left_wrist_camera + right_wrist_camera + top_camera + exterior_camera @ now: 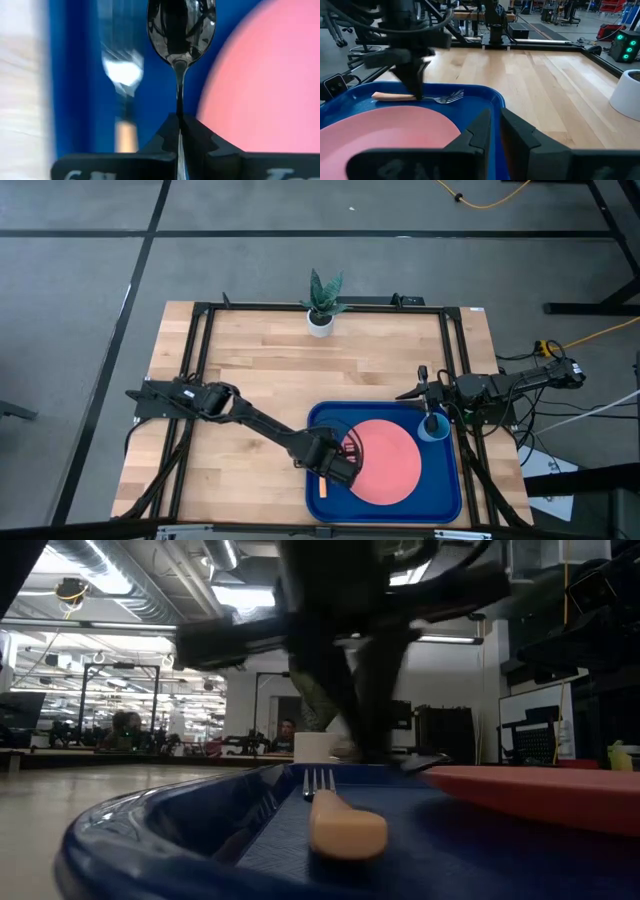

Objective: Pick and place plate/cup/fork/spoon on tray
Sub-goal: Put the spoon on the tray right in between the fork and the pink plate

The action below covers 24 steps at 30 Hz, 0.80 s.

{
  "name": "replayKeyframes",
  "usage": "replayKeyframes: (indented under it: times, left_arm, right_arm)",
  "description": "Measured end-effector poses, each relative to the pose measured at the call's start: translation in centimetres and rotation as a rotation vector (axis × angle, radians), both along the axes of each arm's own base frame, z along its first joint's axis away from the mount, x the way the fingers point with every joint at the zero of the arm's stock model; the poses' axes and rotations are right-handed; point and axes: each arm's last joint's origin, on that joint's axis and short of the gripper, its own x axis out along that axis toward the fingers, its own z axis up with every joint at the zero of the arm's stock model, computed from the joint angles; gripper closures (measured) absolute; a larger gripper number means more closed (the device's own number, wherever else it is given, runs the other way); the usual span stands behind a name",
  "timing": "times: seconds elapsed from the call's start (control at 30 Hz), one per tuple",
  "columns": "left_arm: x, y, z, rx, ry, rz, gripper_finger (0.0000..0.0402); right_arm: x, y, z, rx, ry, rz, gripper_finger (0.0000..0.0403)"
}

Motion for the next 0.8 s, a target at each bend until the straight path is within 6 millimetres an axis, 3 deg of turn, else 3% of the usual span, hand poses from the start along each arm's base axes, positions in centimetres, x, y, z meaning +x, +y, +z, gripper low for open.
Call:
replayKeyframes:
  times: [0.37, 0.8]
  left_arm:
    - [1.1, -0.6, -2.3, -0.048, -0.022, -0.02, 0.0401]
    - [0.9, -0.6, -2.3, -0.05, -0.003, -0.05, 0.0369]
  right_arm:
    - [0.0, 0.0, 0.0, 0.001, 0.0, 0.004, 0.0358]
    - [0.0, 0.0, 0.0, 0.001, 0.001, 0.004, 0.0358]
